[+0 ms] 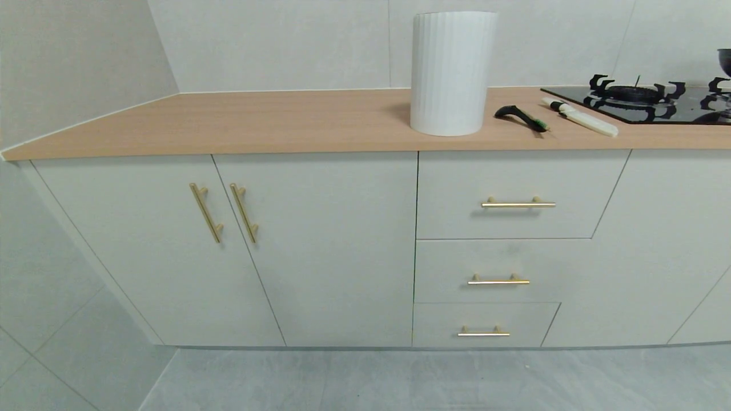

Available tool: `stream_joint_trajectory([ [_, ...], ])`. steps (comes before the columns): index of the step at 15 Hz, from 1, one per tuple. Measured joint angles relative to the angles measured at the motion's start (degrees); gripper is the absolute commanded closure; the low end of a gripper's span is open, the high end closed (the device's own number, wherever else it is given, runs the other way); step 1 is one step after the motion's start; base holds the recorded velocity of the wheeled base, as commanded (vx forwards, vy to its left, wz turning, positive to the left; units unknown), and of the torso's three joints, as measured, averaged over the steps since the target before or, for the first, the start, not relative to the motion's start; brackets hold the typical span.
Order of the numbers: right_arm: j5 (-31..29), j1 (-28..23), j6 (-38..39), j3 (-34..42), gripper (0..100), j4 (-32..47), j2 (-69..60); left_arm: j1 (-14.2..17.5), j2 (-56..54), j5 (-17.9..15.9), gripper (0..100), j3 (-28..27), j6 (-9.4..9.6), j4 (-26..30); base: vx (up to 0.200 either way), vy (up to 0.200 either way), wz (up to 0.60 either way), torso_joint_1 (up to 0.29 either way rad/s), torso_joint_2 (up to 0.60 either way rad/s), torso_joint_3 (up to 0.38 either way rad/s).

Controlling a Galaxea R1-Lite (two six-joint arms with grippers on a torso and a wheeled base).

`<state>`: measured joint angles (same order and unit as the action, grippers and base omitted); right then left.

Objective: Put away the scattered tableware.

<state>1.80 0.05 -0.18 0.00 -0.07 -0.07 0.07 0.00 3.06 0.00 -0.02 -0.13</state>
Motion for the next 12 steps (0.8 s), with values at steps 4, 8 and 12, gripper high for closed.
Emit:
stream_joint_trajectory([
  [4, 0.0, 0.0, 0.0, 0.0, 0, 0.0, 0.0, 0.0, 0.0, 0.0, 0, 0.0, 0.1, 0.0, 0.2, 0.0, 0.0, 0.0, 0.0, 0.005],
  [8, 0.0, 0.0, 0.0, 0.0, 0, 0.0, 0.0, 0.0, 0.0, 0.0, 0, 0.0, -0.07, 0.0, 0.0, 0.0, 0.0, 0.0, 0.0, 0.0],
  [12, 0.1, 0.0, 0.0, 0.0, 0, 0.0, 0.0, 0.0, 0.0, 0.0, 0, 0.0, -0.18, 0.0, 0.0, 0.0, 0.0, 0.0, 0.0, 0.0],
])
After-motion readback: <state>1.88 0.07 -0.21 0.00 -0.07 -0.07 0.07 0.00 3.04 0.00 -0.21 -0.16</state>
